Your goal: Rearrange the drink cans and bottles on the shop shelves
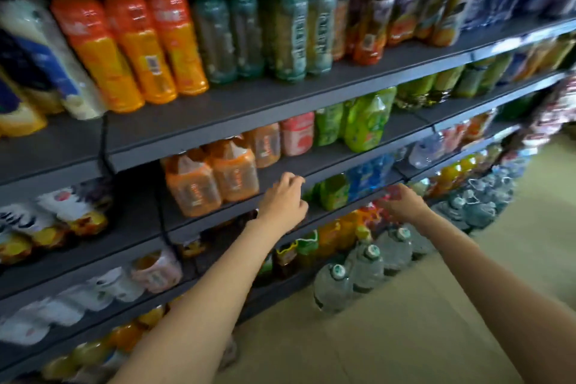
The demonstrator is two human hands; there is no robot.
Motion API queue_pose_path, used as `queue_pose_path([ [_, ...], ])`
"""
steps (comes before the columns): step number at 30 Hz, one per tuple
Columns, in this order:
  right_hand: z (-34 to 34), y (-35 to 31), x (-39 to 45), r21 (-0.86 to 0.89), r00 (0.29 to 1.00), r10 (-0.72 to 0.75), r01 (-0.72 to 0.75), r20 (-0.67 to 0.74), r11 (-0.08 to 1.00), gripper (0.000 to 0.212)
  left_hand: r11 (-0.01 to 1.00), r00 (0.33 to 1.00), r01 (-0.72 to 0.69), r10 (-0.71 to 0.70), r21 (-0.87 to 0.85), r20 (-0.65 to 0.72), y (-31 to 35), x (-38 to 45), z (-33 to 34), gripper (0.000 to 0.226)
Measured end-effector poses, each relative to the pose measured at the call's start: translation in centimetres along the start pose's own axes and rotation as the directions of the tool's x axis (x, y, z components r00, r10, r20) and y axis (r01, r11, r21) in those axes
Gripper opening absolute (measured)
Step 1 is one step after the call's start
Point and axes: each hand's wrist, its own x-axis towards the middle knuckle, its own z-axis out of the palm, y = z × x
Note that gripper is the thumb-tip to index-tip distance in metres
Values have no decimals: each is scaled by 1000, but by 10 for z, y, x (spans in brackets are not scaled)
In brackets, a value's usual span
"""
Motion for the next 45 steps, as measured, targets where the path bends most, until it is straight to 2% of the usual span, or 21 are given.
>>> queue_pose_path([
  [1, -32, 18, 4, 28, 1000, -7, 7, -14, 1000, 17, 998, 995, -25, 19, 57, 100, 32, 20, 9, 43],
  [3, -92, 56, 13, 155, 995, 49, -36, -82, 987, 20, 982, 956, -122, 77, 146, 283, 97, 56, 24, 40],
  [5, -146, 88, 23, 307, 977, 146, -92, -158, 947, 13, 955, 944, -228, 170, 189, 283, 156, 90, 37, 37],
  [8, -207, 135, 50, 425, 957, 260, -182, -132, 887, 11, 932, 930, -317, 269, 173, 252, 228, 131, 51, 38],
  [10, -235, 166, 71, 446, 940, 300, -202, -162, 872, 8, 907, 896, -358, 267, 220, 356, 259, 156, 64, 39],
  [12, -259, 192, 91, 512, 920, 346, -210, -186, 833, 12, 885, 857, -366, 200, 287, 476, 280, 191, 74, 40],
  [14, -279, 217, 119, 577, 898, 404, -239, -175, 781, 20, 879, 857, -357, 173, 317, 485, 297, 229, 80, 39],
  [16, -298, 235, 153, 633, 892, 422, -234, -163, 738, 20, 873, 893, -369, 238, 320, 382, 317, 270, 83, 38],
  [18, -317, 251, 193, 633, 895, 414, -226, -164, 740, 22, 858, 917, -398, 373, 325, 138, 339, 312, 85, 43],
  [20, -340, 259, 235, 619, 894, 387, -177, -223, 765, 29, 852, 856, -428, 489, 301, -167, 365, 354, 83, 48],
  [22, -365, 256, 276, 575, 904, 335, -131, -264, 808, 39, 854, 789, -434, 514, 287, -337, 394, 396, 76, 50],
  [25, -398, 242, 326, 490, 928, 259, -100, -269, 866, 61, 847, 801, -416, 513, 331, -307, 433, 447, 67, 52],
  [30, -433, 223, 407, 446, 961, 141, -21, -238, 895, 62, 855, 783, -366, 497, 368, -375, 466, 513, 64, 51],
  [35, -450, 223, 495, 371, 983, -2, 72, -186, 926, 72, 896, 836, -174, 353, 408, -420, 496, 577, 78, 60],
  [38, -462, 233, 542, 342, 990, -85, 118, -108, 932, 79, 928, 869, 13, 173, 372, -463, 518, 610, 90, 67],
  [41, -482, 241, 585, 319, 990, -125, 138, -61, 938, 86, 901, 837, 168, 84, 401, -540, 532, 629, 106, 77],
  [45, -492, 232, 632, 319, 974, -224, 219, -22, 922, 87, 845, 771, 269, 99, 462, -630, 526, 636, 115, 75],
])
